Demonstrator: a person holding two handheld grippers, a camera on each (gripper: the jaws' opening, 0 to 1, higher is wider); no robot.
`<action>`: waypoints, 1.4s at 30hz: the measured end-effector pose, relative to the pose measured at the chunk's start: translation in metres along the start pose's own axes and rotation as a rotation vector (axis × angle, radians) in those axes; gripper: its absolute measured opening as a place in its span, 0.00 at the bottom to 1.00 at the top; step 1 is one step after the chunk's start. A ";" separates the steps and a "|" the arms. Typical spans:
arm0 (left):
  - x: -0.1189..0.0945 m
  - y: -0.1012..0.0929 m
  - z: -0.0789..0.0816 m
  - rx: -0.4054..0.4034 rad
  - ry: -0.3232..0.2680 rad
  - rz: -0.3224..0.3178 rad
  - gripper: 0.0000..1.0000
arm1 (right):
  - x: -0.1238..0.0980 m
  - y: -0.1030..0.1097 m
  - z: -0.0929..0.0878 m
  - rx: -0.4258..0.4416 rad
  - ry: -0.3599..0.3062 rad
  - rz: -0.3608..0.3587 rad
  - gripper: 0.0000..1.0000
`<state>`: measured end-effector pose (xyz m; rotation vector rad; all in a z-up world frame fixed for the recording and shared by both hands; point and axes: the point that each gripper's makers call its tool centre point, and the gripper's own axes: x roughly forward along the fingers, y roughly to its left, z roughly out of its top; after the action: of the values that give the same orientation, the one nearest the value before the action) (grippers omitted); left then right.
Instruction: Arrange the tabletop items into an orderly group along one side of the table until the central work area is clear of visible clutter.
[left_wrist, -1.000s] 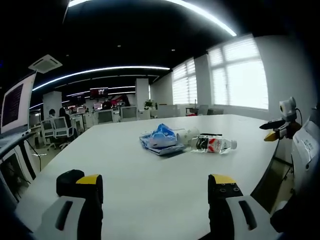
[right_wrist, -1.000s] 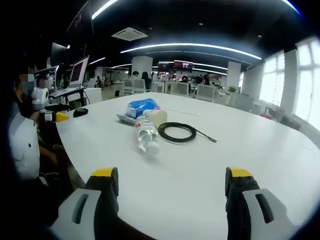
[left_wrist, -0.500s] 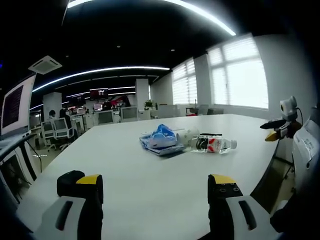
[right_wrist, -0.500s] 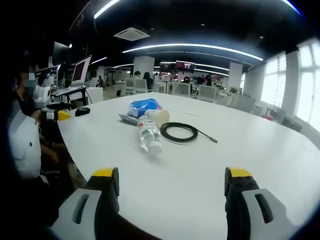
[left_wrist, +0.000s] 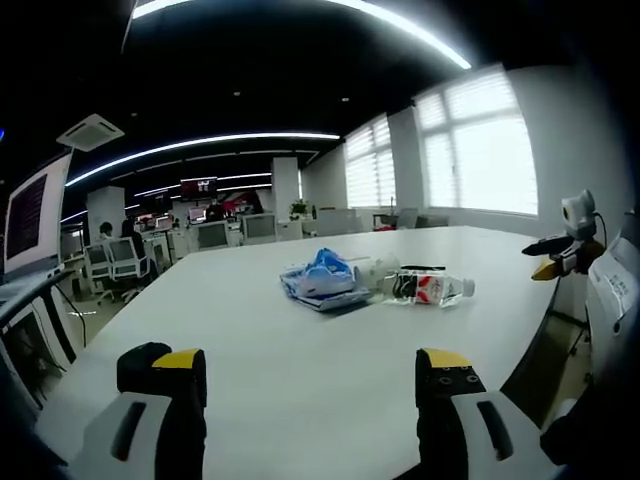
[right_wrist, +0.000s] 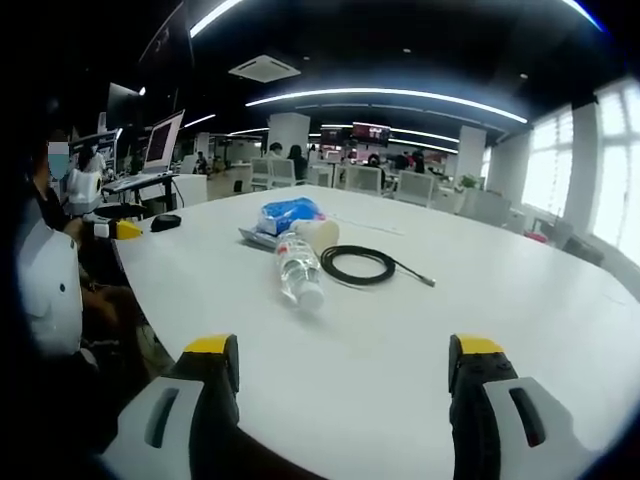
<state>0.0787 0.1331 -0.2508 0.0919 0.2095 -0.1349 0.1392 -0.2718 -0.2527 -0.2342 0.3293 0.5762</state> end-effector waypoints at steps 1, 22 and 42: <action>0.000 0.000 0.000 0.000 0.001 0.000 0.86 | 0.000 0.000 0.000 0.000 0.000 0.001 0.84; -0.001 0.001 0.000 0.000 0.000 0.009 0.85 | 0.000 0.004 0.002 -0.014 -0.004 0.013 0.83; -0.002 0.001 0.002 0.009 -0.010 0.011 0.85 | -0.002 0.005 -0.001 -0.014 -0.009 0.015 0.83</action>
<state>0.0770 0.1338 -0.2482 0.1009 0.1982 -0.1249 0.1342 -0.2692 -0.2537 -0.2424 0.3185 0.5948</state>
